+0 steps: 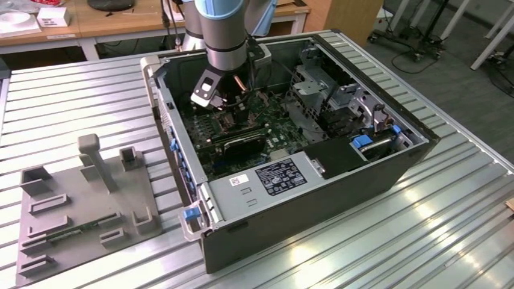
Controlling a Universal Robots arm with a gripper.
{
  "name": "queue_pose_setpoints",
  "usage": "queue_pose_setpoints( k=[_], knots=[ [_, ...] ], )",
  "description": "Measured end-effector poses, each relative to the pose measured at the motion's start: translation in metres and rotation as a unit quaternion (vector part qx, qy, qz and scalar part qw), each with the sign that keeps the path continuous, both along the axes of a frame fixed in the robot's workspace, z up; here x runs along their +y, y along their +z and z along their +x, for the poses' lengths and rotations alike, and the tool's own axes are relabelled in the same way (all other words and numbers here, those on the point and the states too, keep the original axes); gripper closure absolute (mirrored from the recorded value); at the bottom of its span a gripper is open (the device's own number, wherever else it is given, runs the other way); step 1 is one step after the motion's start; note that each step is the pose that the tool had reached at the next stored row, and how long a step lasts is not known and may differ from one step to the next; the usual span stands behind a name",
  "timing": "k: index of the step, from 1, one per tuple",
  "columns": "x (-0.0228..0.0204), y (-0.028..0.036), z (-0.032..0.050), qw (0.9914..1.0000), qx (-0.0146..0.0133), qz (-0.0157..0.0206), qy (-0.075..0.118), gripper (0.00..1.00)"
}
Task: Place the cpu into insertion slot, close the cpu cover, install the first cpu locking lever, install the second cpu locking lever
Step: 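Place the cpu into insertion slot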
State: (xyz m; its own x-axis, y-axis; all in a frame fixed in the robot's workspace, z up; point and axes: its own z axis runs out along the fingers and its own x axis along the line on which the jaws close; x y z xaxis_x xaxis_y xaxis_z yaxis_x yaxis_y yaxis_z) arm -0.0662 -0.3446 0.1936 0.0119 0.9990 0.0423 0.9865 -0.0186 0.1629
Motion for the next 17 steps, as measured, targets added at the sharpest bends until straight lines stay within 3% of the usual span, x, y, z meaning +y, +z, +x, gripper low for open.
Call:
queue_pose_setpoints(
  k=[8, 10, 11, 17],
  knots=[
    [0.0, -0.0007, 0.0, 1.0, 0.0, 0.0, 0.0, 0.39],
    [0.0001, -0.0009, 0.0, 1.0, 0.0, 0.0001, 0.0, 0.38],
    [0.0, -0.0009, 0.0, 1.0, -0.0001, 0.0001, 0.0, 0.32],
    [0.0, -0.0022, 0.0, 1.0, 0.0002, -0.0002, 0.0, 0.32]
  ],
)
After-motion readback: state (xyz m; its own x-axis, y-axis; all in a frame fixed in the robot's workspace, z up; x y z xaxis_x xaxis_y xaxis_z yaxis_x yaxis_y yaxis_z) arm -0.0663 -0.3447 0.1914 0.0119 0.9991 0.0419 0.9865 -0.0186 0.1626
